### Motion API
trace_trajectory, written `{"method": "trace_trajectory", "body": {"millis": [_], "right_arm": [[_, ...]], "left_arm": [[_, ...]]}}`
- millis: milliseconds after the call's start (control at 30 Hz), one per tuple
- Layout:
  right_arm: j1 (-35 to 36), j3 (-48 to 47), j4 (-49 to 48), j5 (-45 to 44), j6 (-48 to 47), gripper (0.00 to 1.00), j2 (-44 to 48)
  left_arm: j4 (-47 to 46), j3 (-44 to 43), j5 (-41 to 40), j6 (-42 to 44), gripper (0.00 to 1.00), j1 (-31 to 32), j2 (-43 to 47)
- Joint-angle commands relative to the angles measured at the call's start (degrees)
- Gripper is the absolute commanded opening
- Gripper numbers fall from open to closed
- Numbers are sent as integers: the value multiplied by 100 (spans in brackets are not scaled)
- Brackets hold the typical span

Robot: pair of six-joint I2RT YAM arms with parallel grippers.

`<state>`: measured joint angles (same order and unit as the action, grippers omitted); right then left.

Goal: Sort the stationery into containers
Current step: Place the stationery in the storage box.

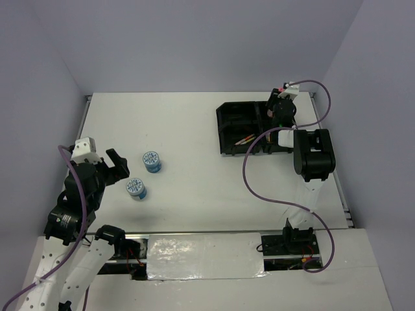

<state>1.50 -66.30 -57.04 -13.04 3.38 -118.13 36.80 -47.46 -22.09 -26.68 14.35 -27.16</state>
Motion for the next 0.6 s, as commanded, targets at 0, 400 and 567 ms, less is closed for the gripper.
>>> {"method": "trace_trajectory", "body": {"millis": [0, 400, 567], "right_arm": [[-18, -93, -598, 91, 66, 8, 26], [-27, 223, -1055, 117, 75, 26, 79], [-35, 302, -1134, 196, 58, 41, 114]], "left_arm": [[-287, 18, 82, 154, 99, 15, 35], [-305, 18, 108, 172, 99, 24, 88], [-305, 9, 108, 180, 99, 24, 105]]}}
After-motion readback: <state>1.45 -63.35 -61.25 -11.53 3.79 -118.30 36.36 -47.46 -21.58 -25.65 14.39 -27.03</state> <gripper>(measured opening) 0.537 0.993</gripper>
